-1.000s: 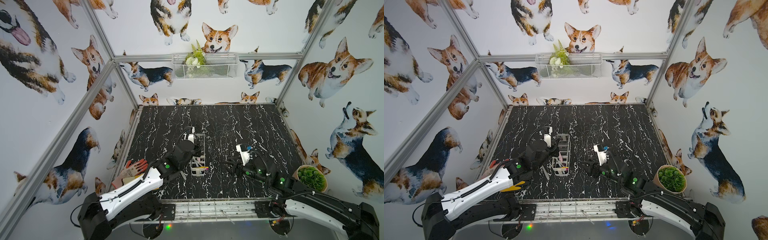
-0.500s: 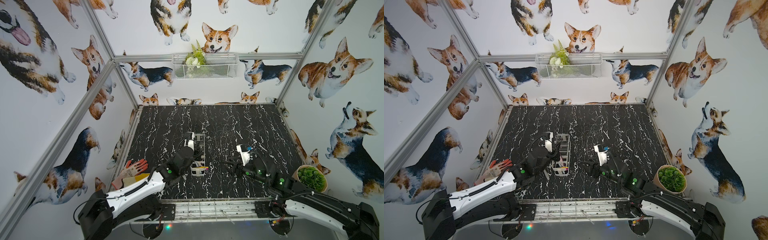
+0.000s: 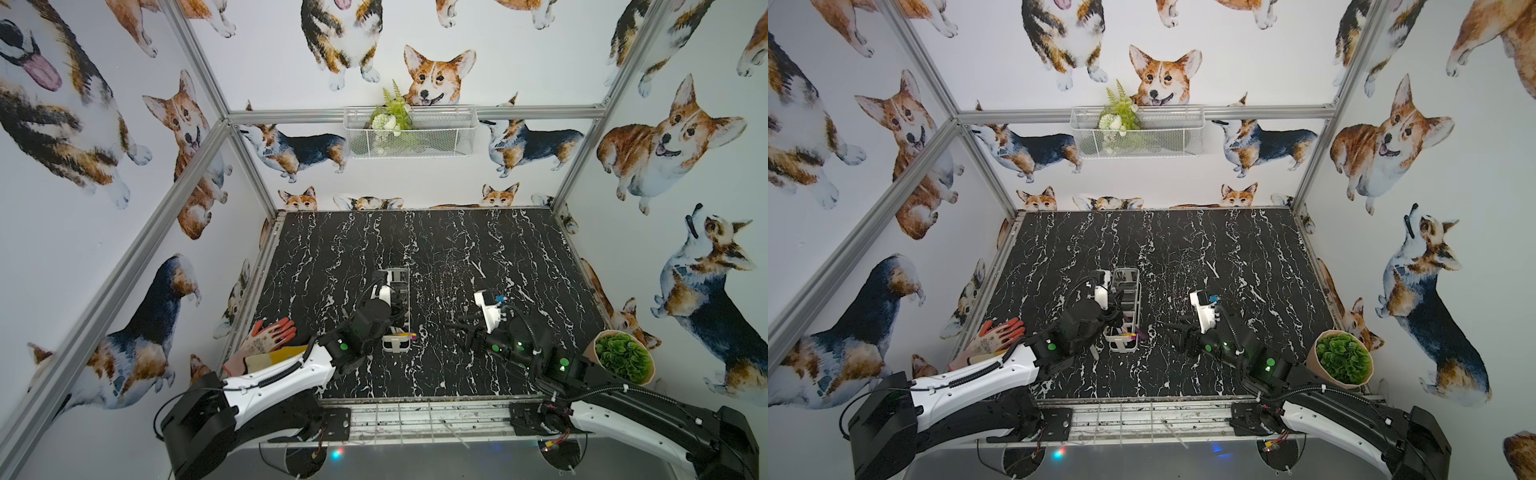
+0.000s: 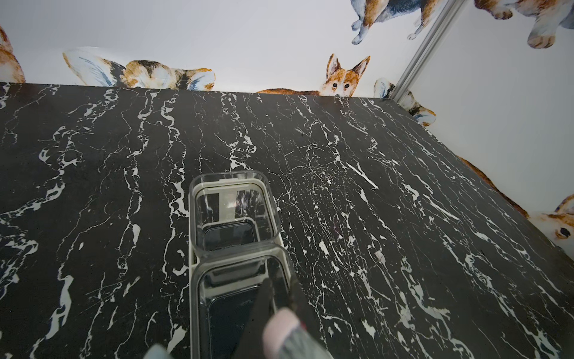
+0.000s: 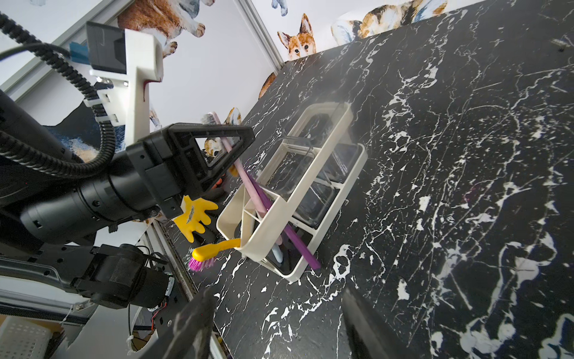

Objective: Place the toothbrush into the toothbrush holder
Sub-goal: Place the toothbrush in the toothbrush holder.

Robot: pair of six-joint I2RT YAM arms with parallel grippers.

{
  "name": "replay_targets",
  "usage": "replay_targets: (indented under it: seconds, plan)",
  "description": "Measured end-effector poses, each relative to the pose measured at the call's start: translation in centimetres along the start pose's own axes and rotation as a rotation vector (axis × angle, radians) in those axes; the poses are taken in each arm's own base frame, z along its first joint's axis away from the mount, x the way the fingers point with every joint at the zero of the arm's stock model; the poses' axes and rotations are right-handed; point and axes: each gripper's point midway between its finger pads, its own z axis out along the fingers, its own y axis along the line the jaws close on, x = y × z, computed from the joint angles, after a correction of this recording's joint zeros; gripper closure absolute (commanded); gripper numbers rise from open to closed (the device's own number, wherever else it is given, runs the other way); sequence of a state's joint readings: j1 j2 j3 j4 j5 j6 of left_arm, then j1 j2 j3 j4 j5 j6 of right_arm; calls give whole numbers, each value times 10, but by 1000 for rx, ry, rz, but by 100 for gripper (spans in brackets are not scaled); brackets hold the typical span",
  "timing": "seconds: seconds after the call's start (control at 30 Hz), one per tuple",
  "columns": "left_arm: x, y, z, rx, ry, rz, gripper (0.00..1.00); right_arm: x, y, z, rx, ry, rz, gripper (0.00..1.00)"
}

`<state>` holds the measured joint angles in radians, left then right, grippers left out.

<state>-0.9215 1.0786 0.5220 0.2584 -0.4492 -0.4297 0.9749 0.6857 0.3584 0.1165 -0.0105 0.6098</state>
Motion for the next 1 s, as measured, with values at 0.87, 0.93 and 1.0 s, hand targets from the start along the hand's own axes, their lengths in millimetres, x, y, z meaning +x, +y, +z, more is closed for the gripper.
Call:
replay_targets:
  seconds: [0.87, 0.93, 1.0]
  plan:
    - [-45, -3, -27, -85, 89, 0, 44, 55, -46, 35, 164, 216, -57, 29]
    - [-46, 2, -31, -107, 127, -4, 41, 63, -53, 44, 186, 256, -77, 29]
    - [-51, 4, -35, -117, 144, -17, 39, 69, -59, 53, 195, 290, -92, 29]
